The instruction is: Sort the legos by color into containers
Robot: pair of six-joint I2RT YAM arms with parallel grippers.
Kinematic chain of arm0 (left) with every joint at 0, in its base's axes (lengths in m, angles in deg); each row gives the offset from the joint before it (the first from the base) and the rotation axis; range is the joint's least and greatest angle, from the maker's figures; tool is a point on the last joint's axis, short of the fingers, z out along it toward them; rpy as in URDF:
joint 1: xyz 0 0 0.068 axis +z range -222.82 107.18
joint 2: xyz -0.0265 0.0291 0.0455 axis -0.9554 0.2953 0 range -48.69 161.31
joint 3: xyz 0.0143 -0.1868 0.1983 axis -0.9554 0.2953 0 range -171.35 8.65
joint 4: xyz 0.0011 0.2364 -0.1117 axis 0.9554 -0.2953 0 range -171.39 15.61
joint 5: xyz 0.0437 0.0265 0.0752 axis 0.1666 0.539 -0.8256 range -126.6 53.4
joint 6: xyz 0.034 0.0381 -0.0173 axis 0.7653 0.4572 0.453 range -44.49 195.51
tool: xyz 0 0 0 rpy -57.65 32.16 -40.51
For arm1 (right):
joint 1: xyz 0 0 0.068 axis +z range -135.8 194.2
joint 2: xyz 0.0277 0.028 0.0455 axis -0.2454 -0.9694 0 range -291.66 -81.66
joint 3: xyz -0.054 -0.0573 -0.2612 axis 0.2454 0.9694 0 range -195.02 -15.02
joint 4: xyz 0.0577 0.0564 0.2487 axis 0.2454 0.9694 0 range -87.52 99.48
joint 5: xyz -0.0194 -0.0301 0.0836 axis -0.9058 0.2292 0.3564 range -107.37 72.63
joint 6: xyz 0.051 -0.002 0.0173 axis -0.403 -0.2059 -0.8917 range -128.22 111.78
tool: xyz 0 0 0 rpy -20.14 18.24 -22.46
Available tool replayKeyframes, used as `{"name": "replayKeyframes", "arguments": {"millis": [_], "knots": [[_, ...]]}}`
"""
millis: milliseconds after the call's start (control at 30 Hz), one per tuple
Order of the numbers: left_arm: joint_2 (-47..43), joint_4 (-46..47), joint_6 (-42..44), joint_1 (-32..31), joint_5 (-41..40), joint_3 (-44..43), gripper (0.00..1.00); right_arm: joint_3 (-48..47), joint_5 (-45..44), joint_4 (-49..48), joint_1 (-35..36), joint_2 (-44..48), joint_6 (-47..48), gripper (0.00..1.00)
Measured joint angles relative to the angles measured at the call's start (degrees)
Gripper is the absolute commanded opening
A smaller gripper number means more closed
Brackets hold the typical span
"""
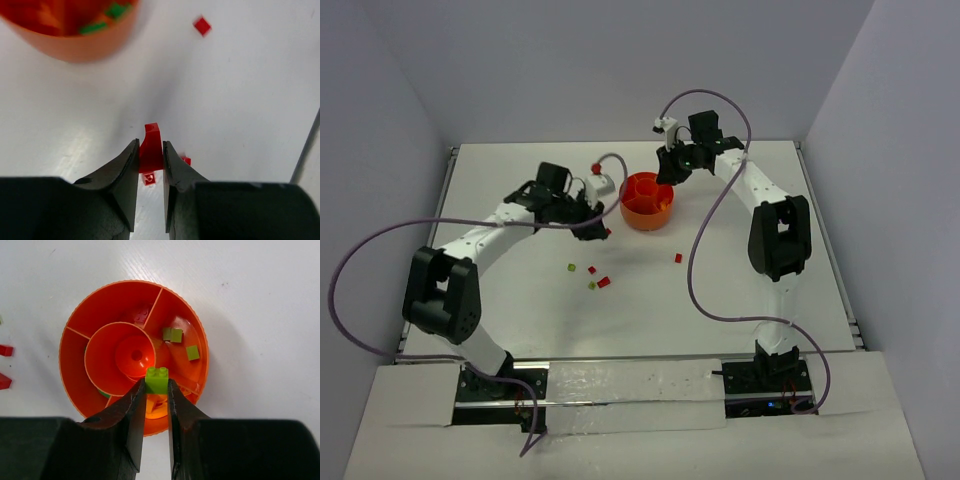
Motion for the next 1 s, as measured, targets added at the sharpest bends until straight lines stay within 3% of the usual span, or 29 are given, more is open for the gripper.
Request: {"name": "replayKeyframes", "arguments": {"millis": [200,533,733,1000], "knots": [[-3.61,-0.29,-6.47,8.36,5.79,-6.15,0.00,-0.26,-0.39,-0.90,0.17,-0.02,0.11,0.13],[-4.82,1.71,-15.72,8.37,8.70,-6.64,0.00,-0.57,-2.84,-2.89,0.24,-2.49,0.57,0.16],[-4.82,2.98,-17.66,8.37,8.40,-6.69,0.00,-0.57,-3.90,-3.86,0.24,-2.63,0.54,0.36],[-3.87,3.15,-18.17,8.37,7.30,-10.55,0.01,-0.57,-4.55,-4.67,0.24,-2.69,0.52,0.43]]}}
